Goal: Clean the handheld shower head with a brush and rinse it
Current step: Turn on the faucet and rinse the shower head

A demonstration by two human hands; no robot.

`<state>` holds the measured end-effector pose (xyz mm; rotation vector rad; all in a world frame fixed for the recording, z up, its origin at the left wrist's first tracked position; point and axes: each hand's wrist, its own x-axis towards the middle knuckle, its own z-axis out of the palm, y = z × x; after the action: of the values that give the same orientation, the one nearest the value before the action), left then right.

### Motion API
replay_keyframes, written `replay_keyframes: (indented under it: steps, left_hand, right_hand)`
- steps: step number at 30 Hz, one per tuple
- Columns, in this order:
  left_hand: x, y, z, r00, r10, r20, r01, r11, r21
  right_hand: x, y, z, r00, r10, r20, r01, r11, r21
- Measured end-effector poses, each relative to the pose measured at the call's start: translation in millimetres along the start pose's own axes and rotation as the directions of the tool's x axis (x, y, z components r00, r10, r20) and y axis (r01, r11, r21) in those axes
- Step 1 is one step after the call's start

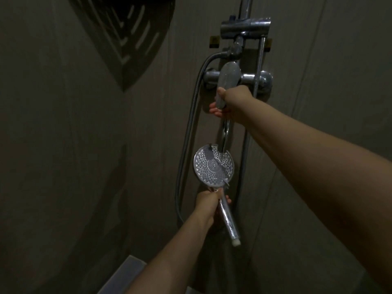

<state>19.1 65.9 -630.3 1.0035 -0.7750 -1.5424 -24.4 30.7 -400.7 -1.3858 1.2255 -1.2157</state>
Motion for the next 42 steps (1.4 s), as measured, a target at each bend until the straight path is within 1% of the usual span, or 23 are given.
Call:
replay_keyframes:
  steps: [3, 5, 8, 10, 11, 12, 14, 15, 17, 19, 21, 24, 25, 27, 29, 30, 31, 33, 35, 36, 37, 40, 42]
  left_hand:
    - [-1, -2, 0, 1.0, 0.0, 0.008, 0.0, 1.0, 0.021]
    - [-1, -3, -2, 1.0, -0.007, 0.015, 0.006, 0.999, 0.037]
    - [0, -5, -5, 0.999, -0.029, 0.027, 0.026, 0.994, 0.101]
    - [4, -7, -8, 0.998, -0.048, 0.029, 0.043, 0.99, 0.136]
    - [3, -8, -8, 0.998, -0.056, 0.028, 0.051, 0.989, 0.138]
    - [4, -8, -10, 0.998, -0.058, 0.023, 0.055, 0.989, 0.138]
    - [5, -6, -12, 0.998, -0.064, 0.024, 0.06, 0.989, 0.138]
    - [6, -5, -14, 0.998, -0.062, 0.031, 0.057, 0.989, 0.14]
    - [6, -3, -14, 0.997, -0.059, 0.046, 0.052, 0.988, 0.143]
    - [5, -2, -14, 0.996, -0.065, 0.064, 0.056, 0.99, 0.13]
    - [6, -2, -13, 0.992, -0.088, 0.089, 0.077, 0.989, 0.125]
    - [8, -1, -16, 0.985, -0.132, 0.112, 0.112, 0.98, 0.165]
    - [10, 1, -19, 0.988, -0.116, 0.097, 0.097, 0.978, 0.184]
    - [14, 8, -25, 0.999, -0.027, 0.023, 0.023, 0.985, 0.172]
    - [17, 20, -29, 0.996, 0.073, -0.045, -0.069, 0.994, 0.088]
    - [20, 26, -31, 0.988, 0.133, -0.081, -0.127, 0.989, 0.074]
    - [22, 33, -31, 0.976, 0.185, -0.114, -0.174, 0.98, 0.101]
    - [23, 42, -29, 0.959, 0.252, -0.132, -0.223, 0.953, 0.204]
    - [26, 46, -26, 0.948, 0.291, -0.129, -0.245, 0.927, 0.285]
    - [28, 47, -24, 0.942, 0.307, -0.132, -0.253, 0.913, 0.32]
    - [30, 48, -22, 0.936, 0.329, -0.13, -0.261, 0.891, 0.373]
    - [39, 46, -14, 0.899, 0.432, -0.073, -0.309, 0.743, 0.593]
    - [43, 44, -10, 0.88, 0.47, -0.061, -0.326, 0.694, 0.642]
  right_hand:
    - [-3, -1, -1, 1.0, -0.02, -0.019, 0.02, 1.0, -0.017]
    - [-5, 1, -2, 0.998, -0.058, -0.006, 0.058, 0.998, -0.02]
    - [-7, 13, -4, 0.981, -0.191, -0.009, 0.19, 0.978, -0.088]
    - [-7, 34, -10, 0.934, -0.35, -0.067, 0.327, 0.916, -0.231]
    - [-9, 48, -15, 0.904, -0.413, -0.111, 0.356, 0.869, -0.343]
    - [-11, 64, -21, 0.883, -0.445, -0.151, 0.336, 0.822, -0.46]
    - [-19, 94, -29, 0.886, -0.425, -0.185, 0.229, 0.749, -0.621]
    - [-19, 108, -32, 0.909, -0.374, -0.186, 0.179, 0.752, -0.635]
    - [-17, 126, -36, 0.967, -0.206, -0.146, 0.098, 0.839, -0.535]
    - [-16, 137, -35, 0.998, -0.061, -0.027, 0.043, 0.9, -0.435]
    - [-13, 151, -34, 1.0, -0.005, 0.028, 0.016, 0.915, -0.404]
    - [-10, 163, -31, 0.999, 0.027, 0.017, -0.021, 0.954, -0.299]
    - [-9, 164, -31, 0.999, 0.029, 0.018, -0.022, 0.96, -0.277]
    - [-7, 166, -30, 0.999, 0.027, 0.022, -0.02, 0.958, -0.285]
    - [-5, 168, -32, 1.0, 0.005, 0.021, 0.003, 0.936, -0.351]
    - [-4, 170, -32, 0.999, 0.006, 0.037, 0.009, 0.92, -0.391]
    - [-4, 171, -32, 0.998, 0.014, 0.057, 0.012, 0.904, -0.427]
    - [-2, 173, -32, 0.997, 0.018, 0.08, 0.021, 0.883, -0.469]
    - [2, 174, -32, 0.998, -0.022, 0.058, 0.048, 0.875, -0.482]
    - [3, 174, -32, 0.998, -0.05, 0.042, 0.065, 0.854, -0.516]
    - [4, 173, -31, 0.996, -0.087, 0.037, 0.093, 0.821, -0.564]
    - [6, 170, -28, 0.986, -0.155, 0.064, 0.154, 0.678, -0.719]
    - [6, 169, -27, 0.977, -0.197, 0.076, 0.184, 0.613, -0.769]
